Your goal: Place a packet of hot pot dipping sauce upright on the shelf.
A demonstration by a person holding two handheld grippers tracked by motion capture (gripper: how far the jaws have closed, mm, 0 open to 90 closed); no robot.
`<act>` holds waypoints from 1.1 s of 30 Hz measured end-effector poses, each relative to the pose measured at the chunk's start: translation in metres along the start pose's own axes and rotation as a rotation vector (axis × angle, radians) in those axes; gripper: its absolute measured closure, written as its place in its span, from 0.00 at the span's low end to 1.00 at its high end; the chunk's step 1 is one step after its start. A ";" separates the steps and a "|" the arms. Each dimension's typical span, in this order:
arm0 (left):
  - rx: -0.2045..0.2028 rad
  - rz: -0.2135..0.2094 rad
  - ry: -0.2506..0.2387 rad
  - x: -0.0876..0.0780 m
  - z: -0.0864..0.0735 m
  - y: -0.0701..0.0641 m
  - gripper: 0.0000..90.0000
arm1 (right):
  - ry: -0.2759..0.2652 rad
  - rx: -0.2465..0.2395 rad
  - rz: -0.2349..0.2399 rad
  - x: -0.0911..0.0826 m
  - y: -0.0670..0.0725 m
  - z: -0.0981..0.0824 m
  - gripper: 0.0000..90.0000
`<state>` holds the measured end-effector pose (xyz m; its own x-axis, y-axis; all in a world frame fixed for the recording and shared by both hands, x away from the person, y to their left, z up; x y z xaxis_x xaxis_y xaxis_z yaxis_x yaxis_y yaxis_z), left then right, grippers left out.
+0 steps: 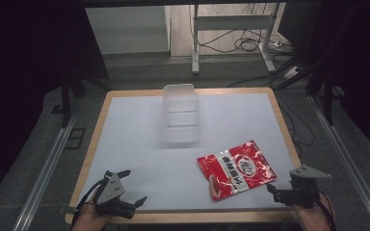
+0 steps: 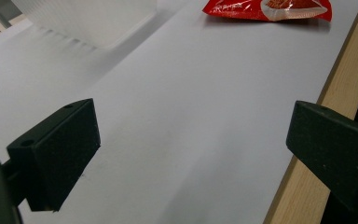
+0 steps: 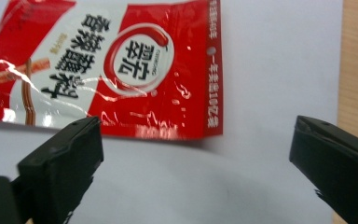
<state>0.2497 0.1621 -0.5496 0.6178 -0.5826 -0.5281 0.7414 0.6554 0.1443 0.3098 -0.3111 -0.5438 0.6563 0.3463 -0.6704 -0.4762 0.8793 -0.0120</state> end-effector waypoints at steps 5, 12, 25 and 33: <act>-0.002 -0.001 -0.002 0.000 0.000 0.000 0.03 | -0.026 -0.005 0.002 0.002 -0.002 0.001 0.01; -0.005 -0.001 -0.004 0.000 0.000 0.001 0.03 | -0.021 0.000 0.004 0.003 -0.004 -0.001 0.01; -0.005 -0.002 -0.004 0.000 0.000 0.001 0.03 | -0.031 -0.018 0.019 0.005 0.000 0.004 0.01; -0.002 -0.002 -0.002 0.000 0.000 0.000 0.03 | -0.038 -0.042 0.010 0.007 -0.001 0.011 0.02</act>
Point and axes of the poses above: each handheld gripper's, and its own axes: x roughly forward along the jaws, z roughly out of its top, y roughly to its left, the point moved 8 cm from there along x, roughly forward along the jaws, and after that the axes turned 1 degree about z, right-handed, at the moved point
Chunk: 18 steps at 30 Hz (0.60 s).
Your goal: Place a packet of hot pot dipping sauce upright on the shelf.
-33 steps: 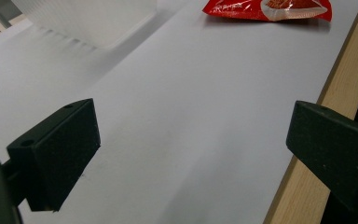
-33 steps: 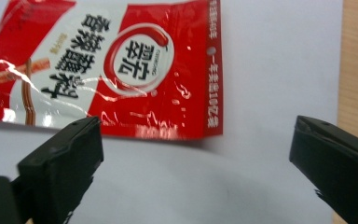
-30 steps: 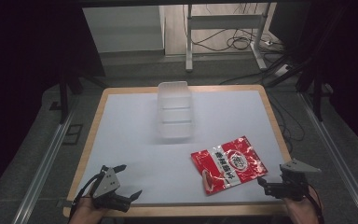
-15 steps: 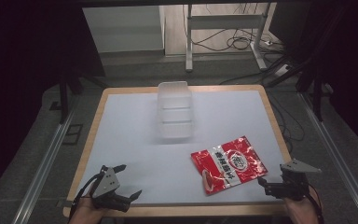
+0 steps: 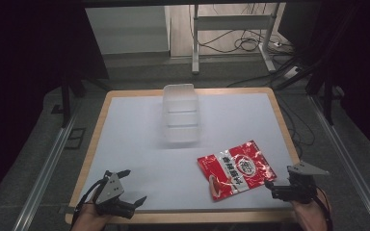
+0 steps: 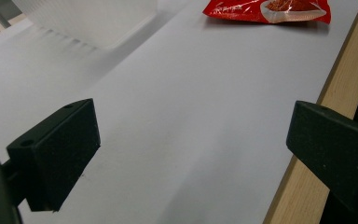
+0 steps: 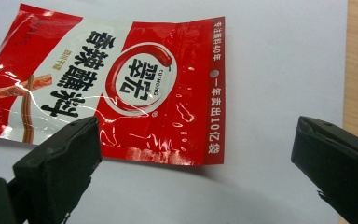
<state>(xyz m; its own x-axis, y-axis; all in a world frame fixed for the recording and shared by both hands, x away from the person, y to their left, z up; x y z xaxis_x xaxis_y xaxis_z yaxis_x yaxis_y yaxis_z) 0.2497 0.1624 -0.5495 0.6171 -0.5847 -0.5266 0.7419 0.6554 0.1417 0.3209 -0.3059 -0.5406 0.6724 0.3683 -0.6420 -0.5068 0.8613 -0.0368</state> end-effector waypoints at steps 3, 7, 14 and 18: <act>0.001 0.000 0.000 0.000 0.000 0.000 0.03 | 0.001 -0.013 -0.009 0.001 -0.001 0.002 0.02; 0.001 0.000 0.000 0.000 0.000 0.000 0.03 | -0.012 -0.010 -0.006 0.001 -0.001 0.005 0.02; 0.002 0.002 0.001 0.000 0.000 0.000 0.03 | -0.038 -0.009 -0.006 0.003 -0.002 0.012 0.02; 0.002 0.002 0.001 0.000 0.000 0.000 0.03 | -0.043 0.000 0.007 0.004 -0.001 0.015 0.02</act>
Point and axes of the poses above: each handheld gripper's, and its own axes: x roughly forward along the jaws, z roughly out of its top, y roughly to its left, the point moved 8 cm from there along x, roughly forward along the jaws, and after that the axes turned 1 degree about z, right-handed, at the moved point
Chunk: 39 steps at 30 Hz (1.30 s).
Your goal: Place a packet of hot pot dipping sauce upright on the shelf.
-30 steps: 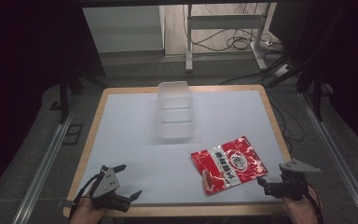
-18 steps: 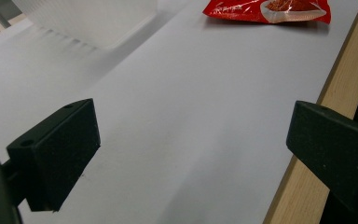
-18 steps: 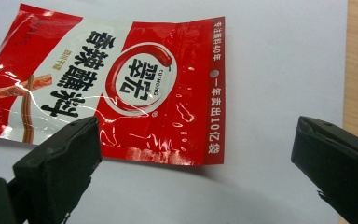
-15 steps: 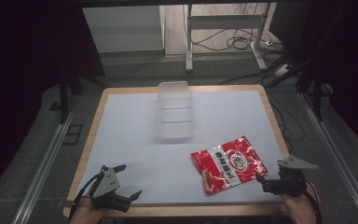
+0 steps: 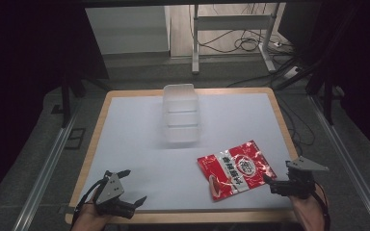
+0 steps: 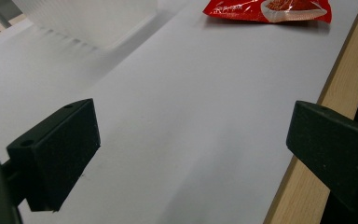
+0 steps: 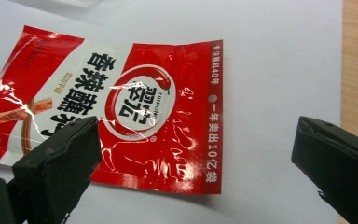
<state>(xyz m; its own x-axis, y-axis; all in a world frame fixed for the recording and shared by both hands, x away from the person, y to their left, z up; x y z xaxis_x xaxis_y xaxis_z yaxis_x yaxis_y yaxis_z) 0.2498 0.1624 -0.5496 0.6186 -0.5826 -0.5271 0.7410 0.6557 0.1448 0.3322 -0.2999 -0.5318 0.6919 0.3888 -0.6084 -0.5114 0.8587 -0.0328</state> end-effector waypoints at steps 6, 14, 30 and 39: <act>-0.002 0.000 -0.001 0.000 0.000 0.000 0.03 | 0.007 0.001 0.014 0.004 0.002 0.001 0.02; -0.004 0.001 -0.003 0.000 0.000 0.000 0.03 | 0.015 0.007 0.034 0.012 0.002 0.003 0.02; -0.003 -0.001 -0.002 0.000 0.000 0.000 0.03 | 0.018 -0.018 0.026 0.031 0.000 0.012 0.02; 0.001 -0.003 -0.002 0.000 0.000 0.000 0.03 | 0.067 -0.023 0.058 0.050 -0.001 0.012 0.02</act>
Point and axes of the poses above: each handheld gripper's, and its own axes: x roughly forward along the jaws, z roughly out of its top, y roughly to its left, the point moved 8 cm from there along x, roughly forward along the jaws, and after that the axes turned 1 degree about z, right-handed, at the moved point
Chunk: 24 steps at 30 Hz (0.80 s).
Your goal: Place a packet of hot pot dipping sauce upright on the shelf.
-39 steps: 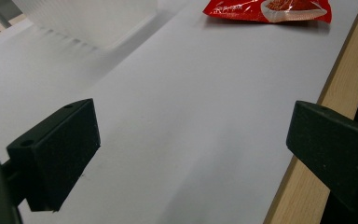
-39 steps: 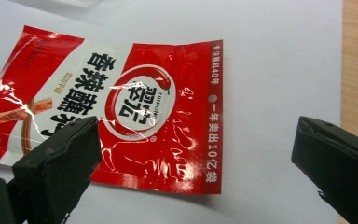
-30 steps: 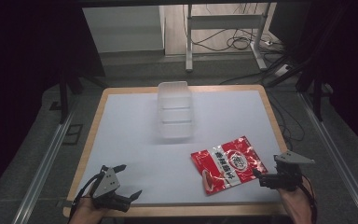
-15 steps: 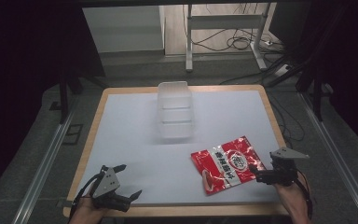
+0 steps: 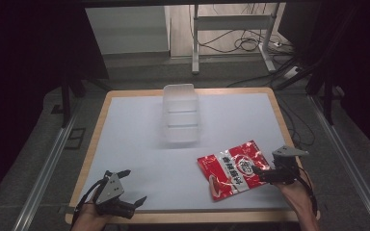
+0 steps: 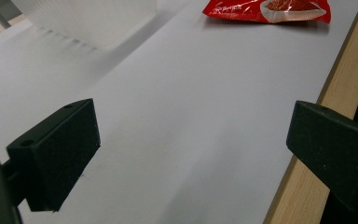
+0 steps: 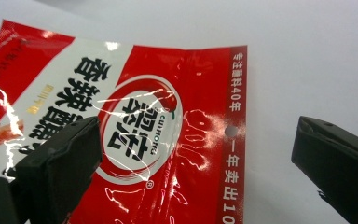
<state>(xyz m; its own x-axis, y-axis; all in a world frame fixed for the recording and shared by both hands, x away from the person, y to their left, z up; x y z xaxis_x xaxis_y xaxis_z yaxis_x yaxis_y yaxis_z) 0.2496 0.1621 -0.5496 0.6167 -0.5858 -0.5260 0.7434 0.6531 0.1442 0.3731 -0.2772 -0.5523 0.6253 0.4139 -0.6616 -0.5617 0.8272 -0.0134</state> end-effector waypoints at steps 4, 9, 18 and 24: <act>0.002 0.000 0.001 0.000 0.000 0.000 0.03 | 0.026 0.009 0.017 0.005 0.000 -0.003 0.02; 0.007 -0.001 0.003 0.000 0.000 -0.001 0.03 | 0.084 0.014 0.032 0.013 0.000 -0.009 0.03; 0.013 0.000 0.005 0.000 0.000 -0.001 0.03 | 0.150 0.043 0.065 0.019 0.002 -0.018 0.10; 0.015 0.000 0.006 0.000 0.000 -0.001 0.03 | 0.154 0.031 0.084 0.018 0.005 -0.017 0.17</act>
<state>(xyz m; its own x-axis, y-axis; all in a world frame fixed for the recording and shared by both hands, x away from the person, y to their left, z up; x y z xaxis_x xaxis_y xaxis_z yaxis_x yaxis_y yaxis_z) 0.2485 0.1611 -0.5500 0.6151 -0.5826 -0.5312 0.7470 0.6461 0.1565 0.3720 -0.2724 -0.5770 0.4852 0.4209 -0.7664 -0.5897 0.8047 0.0686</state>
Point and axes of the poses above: each handheld gripper's, and its own axes: x roughly forward along the jaws, z roughly out of its top, y roughly to its left, the point moved 8 cm from there along x, roughly forward along the jaws, and after that the axes turned 1 degree about z, right-handed, at the moved point
